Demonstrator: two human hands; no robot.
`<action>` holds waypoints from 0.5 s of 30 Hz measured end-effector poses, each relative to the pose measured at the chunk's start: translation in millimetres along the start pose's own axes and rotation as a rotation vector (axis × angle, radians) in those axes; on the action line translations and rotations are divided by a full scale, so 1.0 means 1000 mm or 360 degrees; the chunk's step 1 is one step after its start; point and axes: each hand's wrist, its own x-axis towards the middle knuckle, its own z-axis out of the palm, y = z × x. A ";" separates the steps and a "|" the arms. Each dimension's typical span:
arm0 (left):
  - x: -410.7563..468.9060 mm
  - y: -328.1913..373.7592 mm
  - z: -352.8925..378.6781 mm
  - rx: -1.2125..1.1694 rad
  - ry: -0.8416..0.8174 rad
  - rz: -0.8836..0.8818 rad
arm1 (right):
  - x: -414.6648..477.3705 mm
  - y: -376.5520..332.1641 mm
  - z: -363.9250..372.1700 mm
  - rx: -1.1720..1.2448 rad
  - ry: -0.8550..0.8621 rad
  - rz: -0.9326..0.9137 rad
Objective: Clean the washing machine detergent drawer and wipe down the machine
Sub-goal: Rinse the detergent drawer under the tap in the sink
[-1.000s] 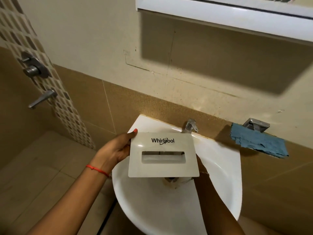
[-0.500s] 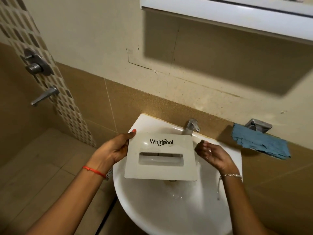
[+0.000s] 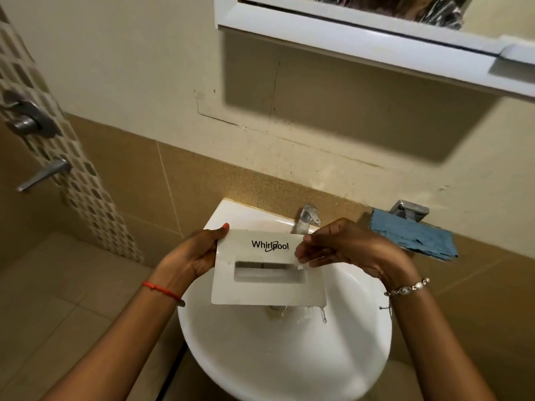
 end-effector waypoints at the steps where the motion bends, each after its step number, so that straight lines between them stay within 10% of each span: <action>1: -0.001 0.000 0.000 0.0010 0.0003 0.0000 | 0.002 0.000 -0.001 0.0012 0.0061 -0.0046; 10: -0.003 -0.007 0.000 0.0102 0.0008 0.0030 | 0.067 0.045 -0.023 0.0149 0.1078 -0.0156; 15: -0.004 -0.012 0.002 0.0094 0.0014 0.0028 | 0.116 0.069 -0.031 -0.0265 0.1197 -0.0068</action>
